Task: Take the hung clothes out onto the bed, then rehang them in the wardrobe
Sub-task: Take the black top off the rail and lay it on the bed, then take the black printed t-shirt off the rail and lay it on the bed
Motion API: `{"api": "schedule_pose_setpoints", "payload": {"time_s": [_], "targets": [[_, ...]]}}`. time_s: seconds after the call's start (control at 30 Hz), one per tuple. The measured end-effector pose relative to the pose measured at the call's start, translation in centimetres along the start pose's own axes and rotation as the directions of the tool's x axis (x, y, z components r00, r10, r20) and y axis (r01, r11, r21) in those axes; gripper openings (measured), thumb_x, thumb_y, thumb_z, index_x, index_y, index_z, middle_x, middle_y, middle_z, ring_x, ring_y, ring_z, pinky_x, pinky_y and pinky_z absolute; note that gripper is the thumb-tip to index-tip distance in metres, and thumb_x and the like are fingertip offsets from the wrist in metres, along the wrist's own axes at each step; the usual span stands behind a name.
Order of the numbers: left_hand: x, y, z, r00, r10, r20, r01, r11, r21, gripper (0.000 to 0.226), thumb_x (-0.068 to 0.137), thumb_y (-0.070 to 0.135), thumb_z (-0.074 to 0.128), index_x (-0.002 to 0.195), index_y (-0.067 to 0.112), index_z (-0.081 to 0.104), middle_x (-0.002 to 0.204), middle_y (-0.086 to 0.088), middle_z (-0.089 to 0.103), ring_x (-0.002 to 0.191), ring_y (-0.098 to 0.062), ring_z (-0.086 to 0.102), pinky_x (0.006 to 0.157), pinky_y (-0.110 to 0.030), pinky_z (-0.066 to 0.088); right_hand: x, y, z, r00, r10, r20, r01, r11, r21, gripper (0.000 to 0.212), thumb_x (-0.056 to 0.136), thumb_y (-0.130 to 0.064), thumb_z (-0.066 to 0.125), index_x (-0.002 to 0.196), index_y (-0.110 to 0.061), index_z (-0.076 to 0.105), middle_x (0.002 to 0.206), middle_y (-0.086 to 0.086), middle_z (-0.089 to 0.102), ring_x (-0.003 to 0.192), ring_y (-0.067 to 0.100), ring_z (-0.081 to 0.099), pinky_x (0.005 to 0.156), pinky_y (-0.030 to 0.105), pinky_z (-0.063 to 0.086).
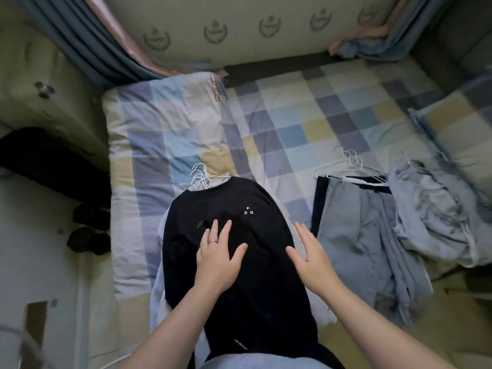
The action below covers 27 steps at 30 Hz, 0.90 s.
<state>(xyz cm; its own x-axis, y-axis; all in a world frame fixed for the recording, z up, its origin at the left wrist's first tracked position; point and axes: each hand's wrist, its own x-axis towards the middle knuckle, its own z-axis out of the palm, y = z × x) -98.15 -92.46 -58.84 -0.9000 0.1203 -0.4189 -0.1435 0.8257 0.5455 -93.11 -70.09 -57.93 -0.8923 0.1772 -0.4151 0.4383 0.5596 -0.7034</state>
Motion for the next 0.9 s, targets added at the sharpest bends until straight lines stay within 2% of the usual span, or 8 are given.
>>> {"api": "schedule_pose_setpoints", "payload": {"time_s": [0.1,0.17,0.37,0.6,0.67,0.77,0.9], "targets": [[-0.8,3.9,1.2,0.99,0.13,0.049,-0.133,0.989,0.071,0.069,0.097,0.059,0.041,0.156,0.039,0.012,0.166,0.006,-0.002,0.152,-0.018,-0.005,0.121,-0.043,0.011,-2.4,1.1,-2.9,0.996,0.033,-0.081,-0.037,0.998,-0.046,0.063,0.099,-0.042,0.046,0.154,-0.041,0.014,0.161,-0.02,0.01,0.149,0.006,0.003,0.121,0.044,0.011],[-1.3,6.7,2.3,0.97,0.229,0.08,-0.239,0.96,0.147,0.07,0.097,0.061,0.039,0.156,0.039,0.01,0.166,0.004,-0.002,0.152,-0.02,-0.006,0.122,-0.043,0.011,-4.0,2.2,-5.0,0.988,0.056,-0.145,-0.069,0.994,-0.09,0.063,0.1,-0.046,0.043,0.154,-0.042,0.011,0.161,-0.021,0.007,0.149,0.007,0.0,0.119,0.045,0.009],[-4.0,16.8,7.1,0.863,0.466,0.193,-0.502,0.834,0.229,0.07,0.096,0.063,0.036,0.156,0.039,0.01,0.166,0.003,-0.004,0.152,-0.02,-0.011,0.121,-0.045,0.005,-10.6,8.8,-12.2,0.936,0.126,-0.329,-0.17,0.979,-0.11,0.064,0.1,-0.049,0.039,0.154,-0.043,0.005,0.161,-0.022,-0.001,0.15,0.009,-0.008,0.119,0.049,0.005],[-11.2,29.5,18.5,0.738,0.583,0.339,-0.673,0.675,0.303,0.072,0.094,0.072,0.026,0.155,0.043,0.001,0.165,0.006,-0.012,0.151,-0.022,-0.013,0.121,-0.047,0.002,-21.8,21.0,-21.7,0.851,0.226,-0.473,-0.292,0.954,-0.07,0.066,0.099,-0.051,0.04,0.153,-0.045,0.002,0.162,-0.019,-0.004,0.15,0.013,-0.008,0.118,0.052,0.004],[-14.0,33.2,22.5,0.692,0.609,0.388,-0.719,0.628,0.298,0.072,0.094,0.071,0.025,0.155,0.044,-0.003,0.164,0.008,-0.016,0.151,-0.021,-0.016,0.121,-0.047,-0.001,-25.4,24.7,-24.6,0.806,0.263,-0.531,-0.343,0.938,-0.056,0.067,0.098,-0.052,0.04,0.152,-0.045,0.0,0.162,-0.019,-0.004,0.15,0.014,-0.008,0.118,0.053,0.006],[-17.8,38.9,28.6,0.587,0.664,0.463,-0.807,0.525,0.271,0.072,0.094,0.071,0.023,0.155,0.044,-0.004,0.164,0.007,-0.018,0.15,-0.021,-0.018,0.12,-0.047,-0.003,-30.7,29.7,-29.1,0.728,0.325,-0.603,-0.41,0.912,-0.004,0.068,0.098,-0.052,0.039,0.152,-0.045,-0.001,0.162,-0.018,-0.006,0.15,0.014,-0.01,0.12,0.053,0.007],[-23.1,46.3,35.8,0.432,0.716,0.549,-0.9,0.376,0.219,0.074,0.093,0.073,0.024,0.154,0.045,-0.005,0.165,0.007,-0.016,0.15,-0.02,-0.019,0.12,-0.048,-0.003,-37.8,35.5,-33.6,0.583,0.412,-0.701,-0.483,0.869,0.109,0.068,0.098,-0.052,0.04,0.152,-0.045,-0.001,0.161,-0.019,-0.006,0.15,0.014,-0.011,0.12,0.053,0.004]]}}
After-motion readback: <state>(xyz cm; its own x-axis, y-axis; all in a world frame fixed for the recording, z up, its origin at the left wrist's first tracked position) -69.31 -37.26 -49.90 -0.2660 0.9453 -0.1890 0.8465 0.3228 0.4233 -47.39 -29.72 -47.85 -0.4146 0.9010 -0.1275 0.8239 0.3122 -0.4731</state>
